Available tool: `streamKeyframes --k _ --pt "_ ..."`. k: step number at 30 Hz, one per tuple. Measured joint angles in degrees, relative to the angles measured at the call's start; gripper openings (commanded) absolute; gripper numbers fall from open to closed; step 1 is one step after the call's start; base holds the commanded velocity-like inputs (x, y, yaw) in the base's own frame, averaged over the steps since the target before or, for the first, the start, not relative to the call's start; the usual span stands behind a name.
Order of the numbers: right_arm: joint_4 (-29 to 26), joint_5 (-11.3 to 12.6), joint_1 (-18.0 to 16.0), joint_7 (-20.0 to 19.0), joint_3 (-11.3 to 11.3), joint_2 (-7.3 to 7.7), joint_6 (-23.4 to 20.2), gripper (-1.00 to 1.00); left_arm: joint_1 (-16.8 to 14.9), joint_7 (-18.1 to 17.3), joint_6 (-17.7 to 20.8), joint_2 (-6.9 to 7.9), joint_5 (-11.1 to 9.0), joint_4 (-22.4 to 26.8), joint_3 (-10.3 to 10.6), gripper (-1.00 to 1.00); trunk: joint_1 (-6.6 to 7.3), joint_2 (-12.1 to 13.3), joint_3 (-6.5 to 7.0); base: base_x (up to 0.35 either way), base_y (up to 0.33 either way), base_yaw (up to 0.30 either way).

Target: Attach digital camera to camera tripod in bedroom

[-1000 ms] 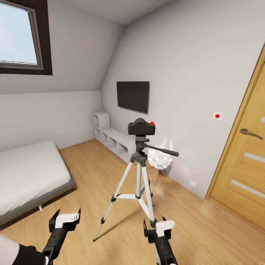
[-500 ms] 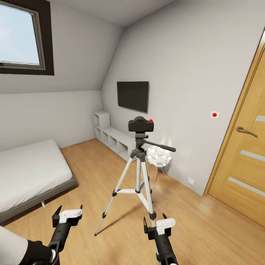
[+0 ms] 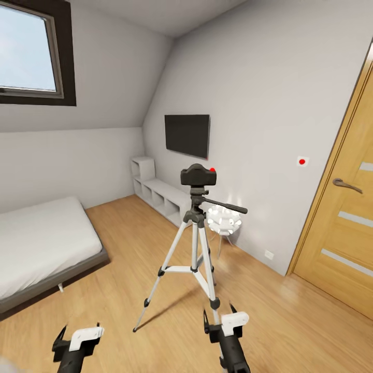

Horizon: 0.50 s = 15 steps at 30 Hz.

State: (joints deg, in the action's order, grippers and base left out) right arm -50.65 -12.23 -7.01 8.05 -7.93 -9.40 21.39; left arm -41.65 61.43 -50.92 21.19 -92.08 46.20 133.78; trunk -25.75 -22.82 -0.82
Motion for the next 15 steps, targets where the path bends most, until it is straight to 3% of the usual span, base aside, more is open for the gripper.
streamKeyframes --k 6,7,9,11,12,14,15 --pt "5.8 0.08 0.94 0.04 0.01 1.69 7.5 1.0 5.44 -1.71 1.02 0.24 -0.76 -3.95 -0.06 1.0 0.0 0.0 0.0 0.0 0.0 0.0" --pt "9.5 0.05 1.13 0.05 0.01 1.83 10.29 1.0 7.59 -4.53 2.1 0.27 -2.04 -6.73 -0.11 1.0 0.0 0.0 -0.02 0.0 0.0 0.0" --pt "12.74 0.02 1.19 0.05 0.05 1.92 12.47 1.0 9.03 -7.64 3.57 0.26 -4.33 -8.68 -0.13 1.0 0.0 0.0 0.0 0.0 0.0 0.0" --pt "17.1 0.0 1.23 0.07 0.13 2.18 14.96 1.0 10.11 -12.52 6.32 0.22 -8.81 -10.27 -0.15 1.0 0.0 0.0 0.0 0.0 0.0 0.0" --pt "18.32 -0.02 1.23 0.08 0.15 2.32 15.51 1.0 10.28 -13.88 7.21 0.21 -10.01 -10.53 -0.16 1.0 0.0 0.0 0.0 0.0 0.0 0.0" --pt "23.5 -0.04 1.26 0.06 0.31 3.15 17.41 1.0 10.71 -19.58 11.56 0.22 -15.0 -11.28 -0.18 1.0 0.0 0.0 -0.01 0.0 0.0 0.0" --pt "24.55 -0.08 1.25 0.02 0.34 3.35 17.63 1.0 10.75 -20.48 12.35 0.23 -15.82 -11.4 -0.18 1.0 0.0 0.0 0.0 0.0 0.0 0.0"
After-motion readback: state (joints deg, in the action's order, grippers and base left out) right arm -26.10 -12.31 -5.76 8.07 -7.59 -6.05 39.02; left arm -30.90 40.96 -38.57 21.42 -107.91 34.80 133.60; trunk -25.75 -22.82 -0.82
